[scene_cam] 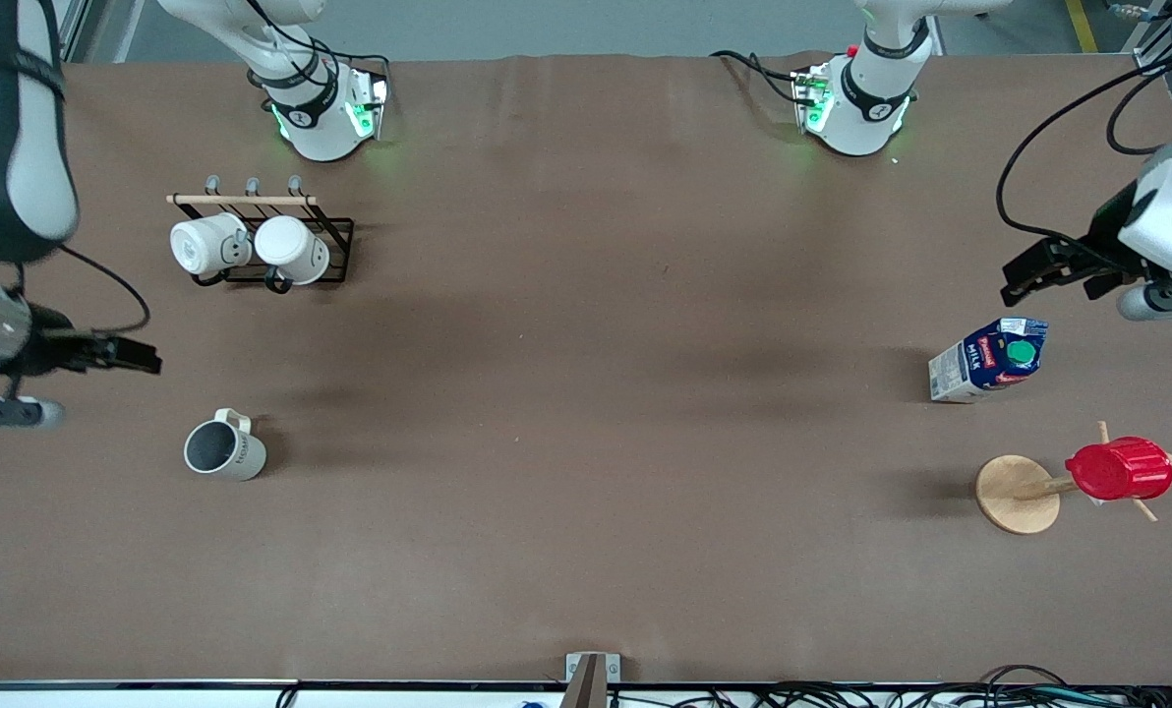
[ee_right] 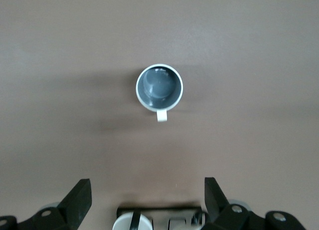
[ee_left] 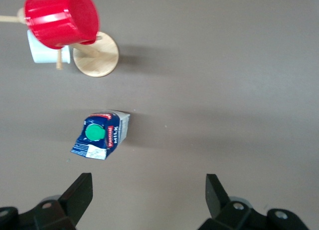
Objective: Place cup and milk on table
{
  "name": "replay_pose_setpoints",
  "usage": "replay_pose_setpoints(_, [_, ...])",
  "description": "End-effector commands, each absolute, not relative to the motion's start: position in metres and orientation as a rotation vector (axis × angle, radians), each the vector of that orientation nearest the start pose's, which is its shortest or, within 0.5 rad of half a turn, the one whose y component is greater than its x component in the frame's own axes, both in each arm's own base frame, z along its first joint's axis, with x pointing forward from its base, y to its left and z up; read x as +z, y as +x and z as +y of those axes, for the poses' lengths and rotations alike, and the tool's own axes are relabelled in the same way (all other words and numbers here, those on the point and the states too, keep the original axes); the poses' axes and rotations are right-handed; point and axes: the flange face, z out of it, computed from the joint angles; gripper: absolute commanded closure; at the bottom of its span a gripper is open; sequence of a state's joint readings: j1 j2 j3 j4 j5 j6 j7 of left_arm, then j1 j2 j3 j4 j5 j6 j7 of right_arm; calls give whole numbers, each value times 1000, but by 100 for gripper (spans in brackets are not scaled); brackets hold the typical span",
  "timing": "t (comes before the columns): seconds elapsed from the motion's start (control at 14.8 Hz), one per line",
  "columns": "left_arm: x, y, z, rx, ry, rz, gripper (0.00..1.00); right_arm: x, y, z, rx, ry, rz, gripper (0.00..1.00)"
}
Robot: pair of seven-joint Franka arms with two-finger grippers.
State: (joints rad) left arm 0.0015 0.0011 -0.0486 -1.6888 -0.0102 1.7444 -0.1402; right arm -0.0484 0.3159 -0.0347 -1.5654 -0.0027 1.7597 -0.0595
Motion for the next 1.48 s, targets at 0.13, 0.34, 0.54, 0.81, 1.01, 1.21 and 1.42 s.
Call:
replay_pose_setpoints(0.13, [538,589,13,-111,-3140,-101,0,362,664,-70,88,-3152,-83,0])
replay_pose_setpoints(0.34, [506,597,32,-95,-3122,-57,0,311,674,-87,42,-3154,-152,0])
replay_pose_setpoints(0.54, [476,605,36,-84,-3104,-44,0,273,670,-94,32,-3145,-188,0])
replay_pose_setpoints(0.81, [429,600,34,-73,-3108,-37,0,245,663,-91,-15,-3150,-187,3])
replay_pose_setpoints(1.01, [399,591,34,-75,-3108,-38,0,236,664,-92,-22,-3147,-173,21])
replay_pose_setpoints(1.21, [383,588,52,-58,-3107,-78,0,236,665,-90,-42,-3137,-157,63])
replay_pose_setpoints(1.42, [380,585,57,-33,-3046,6,0,236,664,-91,-33,-3134,-144,100])
